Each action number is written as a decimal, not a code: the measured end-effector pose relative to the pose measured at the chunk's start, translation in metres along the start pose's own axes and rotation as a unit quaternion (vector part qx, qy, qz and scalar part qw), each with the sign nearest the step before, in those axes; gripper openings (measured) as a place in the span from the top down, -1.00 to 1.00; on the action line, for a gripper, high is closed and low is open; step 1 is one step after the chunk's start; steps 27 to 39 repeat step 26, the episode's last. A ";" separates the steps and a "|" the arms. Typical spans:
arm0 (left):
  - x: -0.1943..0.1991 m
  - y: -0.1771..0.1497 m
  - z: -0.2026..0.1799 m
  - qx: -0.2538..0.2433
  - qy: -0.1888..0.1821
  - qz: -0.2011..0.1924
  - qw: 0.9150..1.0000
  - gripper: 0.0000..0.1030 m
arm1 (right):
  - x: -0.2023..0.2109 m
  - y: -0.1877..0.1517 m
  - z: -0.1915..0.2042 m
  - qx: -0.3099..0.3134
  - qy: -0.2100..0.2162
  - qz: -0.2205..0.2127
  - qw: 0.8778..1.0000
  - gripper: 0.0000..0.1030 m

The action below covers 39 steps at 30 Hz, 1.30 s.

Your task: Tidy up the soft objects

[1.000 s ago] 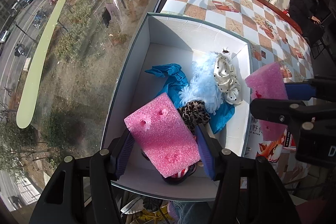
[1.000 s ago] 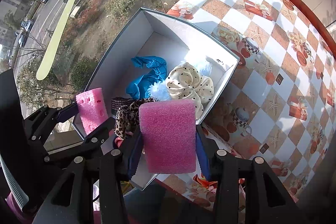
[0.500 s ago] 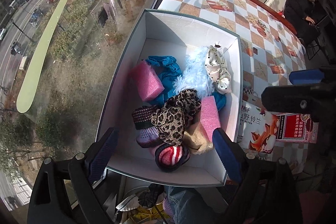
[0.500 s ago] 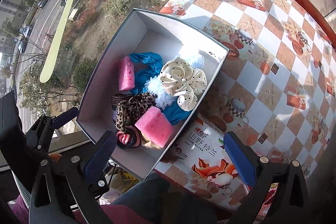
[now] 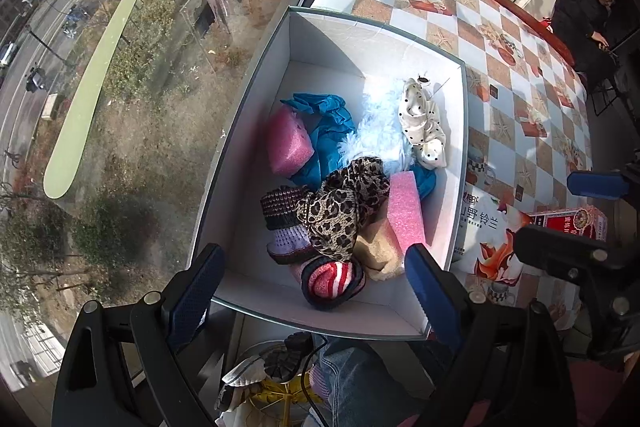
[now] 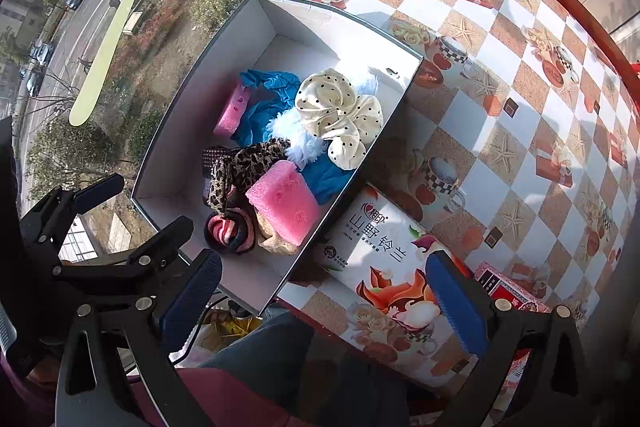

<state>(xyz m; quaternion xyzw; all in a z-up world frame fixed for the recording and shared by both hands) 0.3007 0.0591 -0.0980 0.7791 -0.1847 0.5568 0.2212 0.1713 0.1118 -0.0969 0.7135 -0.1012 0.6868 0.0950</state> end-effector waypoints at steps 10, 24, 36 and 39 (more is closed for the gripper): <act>0.002 0.008 -0.004 -0.015 0.010 0.006 1.000 -0.81 | 0.007 0.005 -0.006 -0.026 0.003 -0.013 1.000 -1.00; 0.009 0.021 0.000 -0.023 0.004 -0.011 1.000 -0.81 | 0.007 0.015 0.001 -0.035 0.013 -0.018 0.999 -1.00; 0.018 0.027 -0.001 -0.028 -0.006 -0.036 0.999 -0.81 | 0.007 0.017 0.000 -0.038 0.012 -0.017 0.999 -1.00; 0.018 0.027 -0.001 -0.028 -0.006 -0.036 0.999 -0.81 | 0.007 0.017 0.000 -0.038 0.012 -0.017 0.999 -1.00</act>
Point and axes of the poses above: each gripper's, at about its wrist camera, not at the fingertips, and x roughly against the way its jaws point, z to its left, y to its top, the point moved 8 cm from there along -x, roughly the way its jaws point, and after that the axes turned 12 degrees about -y, right-handed, at the moved point
